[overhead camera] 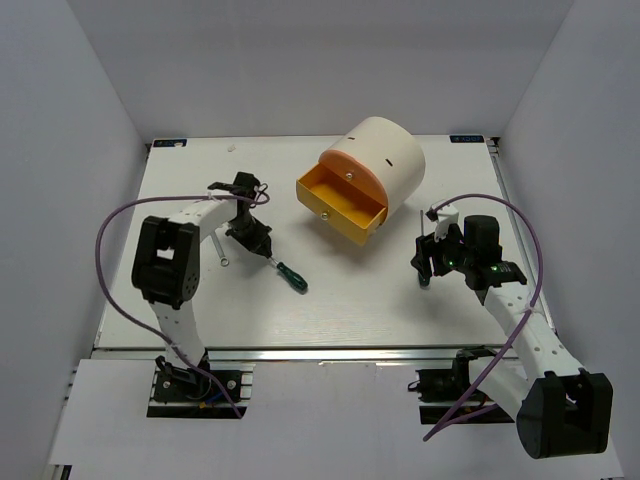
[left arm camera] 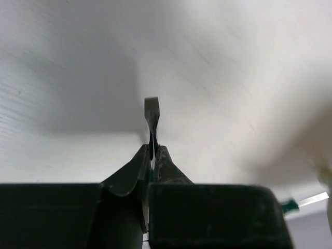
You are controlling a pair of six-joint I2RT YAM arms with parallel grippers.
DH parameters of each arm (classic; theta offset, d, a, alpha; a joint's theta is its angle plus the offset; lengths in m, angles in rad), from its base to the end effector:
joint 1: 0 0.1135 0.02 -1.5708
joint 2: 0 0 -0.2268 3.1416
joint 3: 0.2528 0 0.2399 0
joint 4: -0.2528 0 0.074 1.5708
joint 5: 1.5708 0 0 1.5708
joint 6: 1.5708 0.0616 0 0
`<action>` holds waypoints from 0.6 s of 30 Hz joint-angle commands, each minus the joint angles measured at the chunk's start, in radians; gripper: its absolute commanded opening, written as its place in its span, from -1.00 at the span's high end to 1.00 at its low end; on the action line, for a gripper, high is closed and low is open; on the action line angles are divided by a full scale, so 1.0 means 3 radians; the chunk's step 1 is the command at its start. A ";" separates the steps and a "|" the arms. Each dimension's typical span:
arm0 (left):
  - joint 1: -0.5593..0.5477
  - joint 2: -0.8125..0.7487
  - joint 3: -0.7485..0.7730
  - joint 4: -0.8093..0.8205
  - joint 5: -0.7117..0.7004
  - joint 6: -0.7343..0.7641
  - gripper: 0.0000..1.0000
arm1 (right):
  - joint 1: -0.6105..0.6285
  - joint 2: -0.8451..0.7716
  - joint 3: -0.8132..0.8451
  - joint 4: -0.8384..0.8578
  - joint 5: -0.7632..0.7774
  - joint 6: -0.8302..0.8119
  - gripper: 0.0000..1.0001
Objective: Sort the tools into containers
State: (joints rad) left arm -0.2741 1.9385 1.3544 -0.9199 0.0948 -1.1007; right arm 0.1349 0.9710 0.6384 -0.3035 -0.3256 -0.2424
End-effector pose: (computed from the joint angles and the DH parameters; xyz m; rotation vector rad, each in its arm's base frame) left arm 0.3232 -0.0969 0.1121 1.2517 -2.8665 0.1810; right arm 0.2328 0.0515 0.2030 -0.5854 2.1041 0.2980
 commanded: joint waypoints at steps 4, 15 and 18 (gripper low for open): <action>0.0014 -0.0974 -0.0153 0.0647 0.0439 0.0356 1.00 | -0.0020 -0.0051 -0.0016 0.0117 -0.0060 0.0010 -0.28; 0.0014 -0.1139 0.0281 0.1010 0.1371 0.0208 1.00 | -0.0015 -0.0021 -0.0047 0.0142 -0.0045 -0.0020 -0.28; -0.0007 -0.1032 0.0445 0.1215 0.1534 0.0014 1.00 | -0.0020 -0.0021 -0.0067 0.0152 -0.0045 -0.0020 -0.28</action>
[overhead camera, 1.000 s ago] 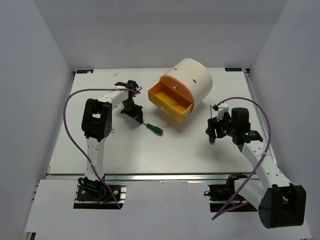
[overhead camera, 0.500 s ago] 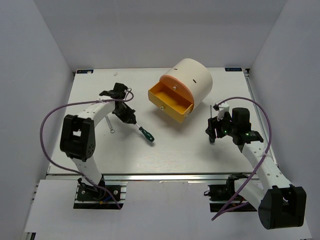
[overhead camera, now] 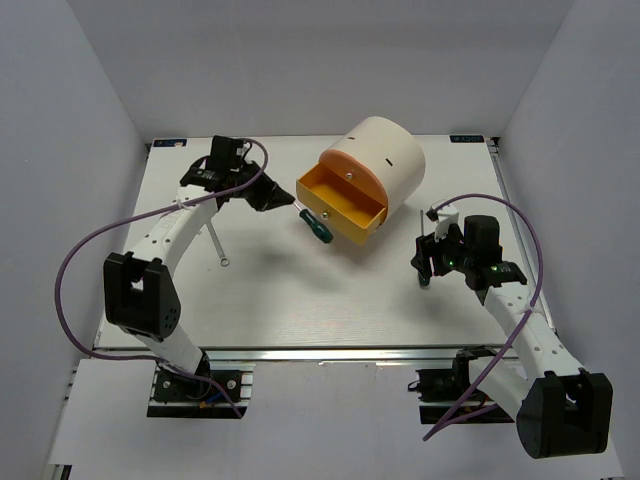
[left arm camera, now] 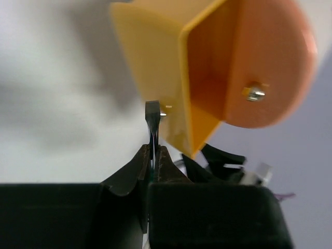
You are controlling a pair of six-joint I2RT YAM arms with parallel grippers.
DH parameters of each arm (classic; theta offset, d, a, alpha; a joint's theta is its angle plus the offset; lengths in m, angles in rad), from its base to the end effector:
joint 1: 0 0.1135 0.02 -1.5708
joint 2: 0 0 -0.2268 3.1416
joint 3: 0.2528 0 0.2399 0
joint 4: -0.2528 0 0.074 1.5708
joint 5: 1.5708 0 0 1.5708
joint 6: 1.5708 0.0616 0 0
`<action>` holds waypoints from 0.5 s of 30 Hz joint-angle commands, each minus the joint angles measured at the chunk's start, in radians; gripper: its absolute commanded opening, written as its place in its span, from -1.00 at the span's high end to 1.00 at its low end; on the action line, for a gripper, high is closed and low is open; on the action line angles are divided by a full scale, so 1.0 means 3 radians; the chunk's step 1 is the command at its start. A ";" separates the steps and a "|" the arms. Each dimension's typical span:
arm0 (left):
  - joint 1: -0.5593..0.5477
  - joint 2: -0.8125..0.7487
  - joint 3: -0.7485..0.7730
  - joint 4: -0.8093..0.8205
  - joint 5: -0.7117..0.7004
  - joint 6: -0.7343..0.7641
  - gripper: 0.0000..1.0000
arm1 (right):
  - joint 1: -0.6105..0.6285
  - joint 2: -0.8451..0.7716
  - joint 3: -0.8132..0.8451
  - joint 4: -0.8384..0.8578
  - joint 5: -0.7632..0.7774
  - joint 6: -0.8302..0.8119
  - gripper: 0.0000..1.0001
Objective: Sort the tools into containers
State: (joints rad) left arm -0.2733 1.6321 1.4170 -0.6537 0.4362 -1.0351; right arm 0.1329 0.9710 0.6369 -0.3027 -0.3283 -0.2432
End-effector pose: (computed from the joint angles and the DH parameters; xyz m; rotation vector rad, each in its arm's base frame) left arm 0.3372 -0.1215 0.2498 -0.7839 2.5349 -1.0544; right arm 0.2327 0.0512 0.2026 -0.5855 2.1043 0.2995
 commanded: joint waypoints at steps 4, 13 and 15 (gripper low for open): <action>-0.0091 0.0235 0.0476 0.0735 0.0473 -0.0496 1.00 | -0.0014 -0.0036 -0.0072 0.0150 -0.0031 -0.0023 -0.28; -0.0352 0.0920 0.1381 0.0538 0.0285 -0.0507 1.00 | -0.0014 -0.0097 -0.0108 0.0130 -0.0010 -0.0038 -0.29; -0.0362 0.1038 0.1484 0.0471 0.0264 -0.0441 0.97 | -0.0034 -0.0118 -0.0108 0.0124 -0.0005 -0.0038 -0.30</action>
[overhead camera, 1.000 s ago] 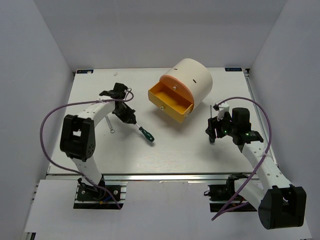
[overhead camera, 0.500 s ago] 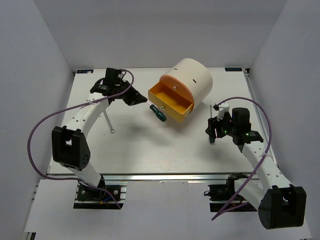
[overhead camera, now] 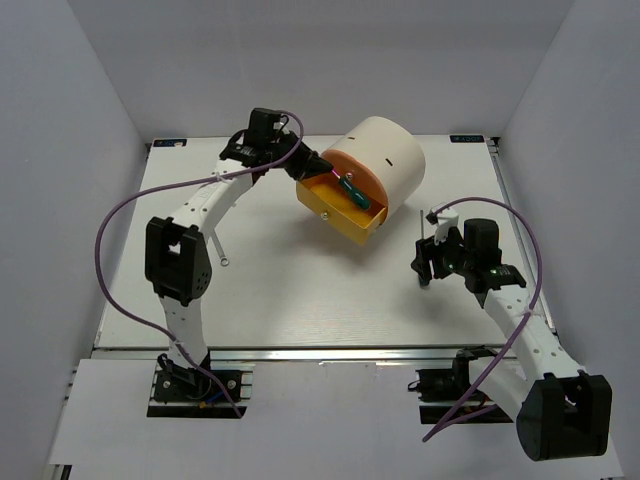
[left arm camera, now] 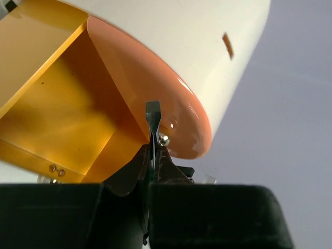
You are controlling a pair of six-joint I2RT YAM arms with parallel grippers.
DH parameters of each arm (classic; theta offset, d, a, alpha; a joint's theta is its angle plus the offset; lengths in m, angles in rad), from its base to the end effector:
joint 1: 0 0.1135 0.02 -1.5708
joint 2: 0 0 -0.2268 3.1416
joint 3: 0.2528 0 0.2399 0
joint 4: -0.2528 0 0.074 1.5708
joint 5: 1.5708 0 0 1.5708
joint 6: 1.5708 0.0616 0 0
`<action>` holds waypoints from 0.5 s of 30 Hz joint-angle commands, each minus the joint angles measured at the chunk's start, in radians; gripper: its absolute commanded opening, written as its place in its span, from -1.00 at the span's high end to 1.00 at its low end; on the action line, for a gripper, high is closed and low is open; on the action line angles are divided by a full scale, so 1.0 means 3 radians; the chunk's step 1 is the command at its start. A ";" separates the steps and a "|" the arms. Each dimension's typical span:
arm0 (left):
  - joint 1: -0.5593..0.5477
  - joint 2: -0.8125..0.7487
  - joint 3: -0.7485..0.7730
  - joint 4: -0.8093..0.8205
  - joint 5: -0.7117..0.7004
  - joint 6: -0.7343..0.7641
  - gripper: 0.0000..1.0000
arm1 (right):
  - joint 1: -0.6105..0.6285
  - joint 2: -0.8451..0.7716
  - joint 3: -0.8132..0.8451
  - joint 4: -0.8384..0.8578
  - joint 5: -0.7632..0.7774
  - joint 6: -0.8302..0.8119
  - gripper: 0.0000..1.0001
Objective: Sort the tools into containers
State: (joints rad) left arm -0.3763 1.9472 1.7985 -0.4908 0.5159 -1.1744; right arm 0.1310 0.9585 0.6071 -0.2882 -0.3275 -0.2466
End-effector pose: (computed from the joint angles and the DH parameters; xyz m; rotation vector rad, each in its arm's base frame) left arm 0.4021 -0.1916 0.2732 -0.6610 2.4143 -1.3404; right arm 0.2300 0.0503 0.1965 -0.5867 2.1065 0.2962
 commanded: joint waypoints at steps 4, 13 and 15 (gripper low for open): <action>-0.0024 0.0013 0.0223 -0.0148 0.0008 0.0085 0.55 | -0.0053 -0.0096 0.0001 0.0040 0.0018 -0.0042 -0.35; -0.0024 -0.0033 0.0253 -0.0154 0.0054 0.0141 -0.13 | -0.0069 -0.0030 0.0037 0.0076 0.0053 0.0080 -0.37; -0.0014 -0.0058 0.0325 -0.0143 0.0060 0.0202 -0.11 | -0.0074 0.0001 0.0057 0.0122 0.0130 0.0142 -0.36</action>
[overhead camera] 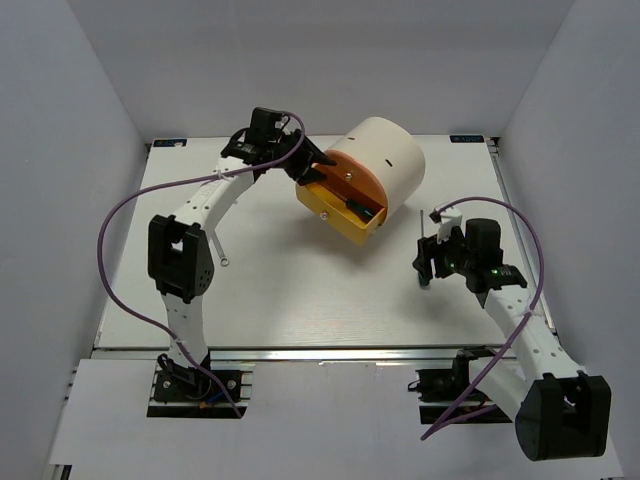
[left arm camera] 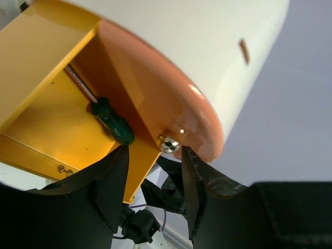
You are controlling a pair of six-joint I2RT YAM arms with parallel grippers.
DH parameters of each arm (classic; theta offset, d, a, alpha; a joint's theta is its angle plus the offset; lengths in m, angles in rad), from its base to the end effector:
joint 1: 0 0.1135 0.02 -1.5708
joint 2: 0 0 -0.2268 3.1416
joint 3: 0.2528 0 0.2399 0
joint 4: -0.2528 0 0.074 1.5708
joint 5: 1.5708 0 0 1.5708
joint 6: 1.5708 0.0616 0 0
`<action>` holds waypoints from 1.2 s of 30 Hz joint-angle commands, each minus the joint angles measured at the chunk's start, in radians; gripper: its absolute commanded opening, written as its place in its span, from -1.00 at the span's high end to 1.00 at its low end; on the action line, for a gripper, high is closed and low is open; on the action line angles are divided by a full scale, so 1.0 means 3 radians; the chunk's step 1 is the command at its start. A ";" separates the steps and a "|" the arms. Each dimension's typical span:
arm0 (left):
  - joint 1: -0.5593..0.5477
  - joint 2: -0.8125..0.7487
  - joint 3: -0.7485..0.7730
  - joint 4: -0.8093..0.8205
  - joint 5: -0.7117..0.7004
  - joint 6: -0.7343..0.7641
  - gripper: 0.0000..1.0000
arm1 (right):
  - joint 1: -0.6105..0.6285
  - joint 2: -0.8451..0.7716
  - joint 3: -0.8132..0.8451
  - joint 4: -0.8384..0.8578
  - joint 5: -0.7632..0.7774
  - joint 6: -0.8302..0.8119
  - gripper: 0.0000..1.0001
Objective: Sort the tools into containers
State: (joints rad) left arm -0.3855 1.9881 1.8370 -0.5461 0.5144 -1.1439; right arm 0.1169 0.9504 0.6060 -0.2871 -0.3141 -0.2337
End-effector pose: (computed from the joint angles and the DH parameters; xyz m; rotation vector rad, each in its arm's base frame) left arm 0.4041 -0.1967 0.2632 -0.6500 2.4731 -1.3021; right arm 0.2302 0.0462 0.1978 -0.5510 2.1097 0.2792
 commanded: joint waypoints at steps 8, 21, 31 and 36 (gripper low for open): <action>0.0420 -0.0827 0.0116 -0.0056 -0.0206 0.0979 0.48 | -0.0022 0.0304 0.0097 0.0307 0.0668 0.0753 -0.31; 0.0671 -0.2873 -0.2169 0.0542 -0.0764 0.1205 -0.50 | -0.0022 0.0978 0.0005 0.0558 0.0893 0.1233 -0.32; 0.0671 -0.3078 -0.2339 0.0389 -0.0922 0.1236 -0.52 | 0.0101 0.1659 0.0307 0.0859 0.1180 0.1434 -0.21; 0.0671 -0.3094 -0.2421 0.0404 -0.0922 0.1215 -0.52 | 0.0142 0.1761 0.0276 0.1012 0.1297 0.1474 -0.17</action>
State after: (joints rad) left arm -0.1852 1.0882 1.1305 -0.4206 0.2504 -0.7925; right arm 0.1516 1.4631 0.6716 -0.0532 0.0242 0.1841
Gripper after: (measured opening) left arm 0.761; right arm 0.591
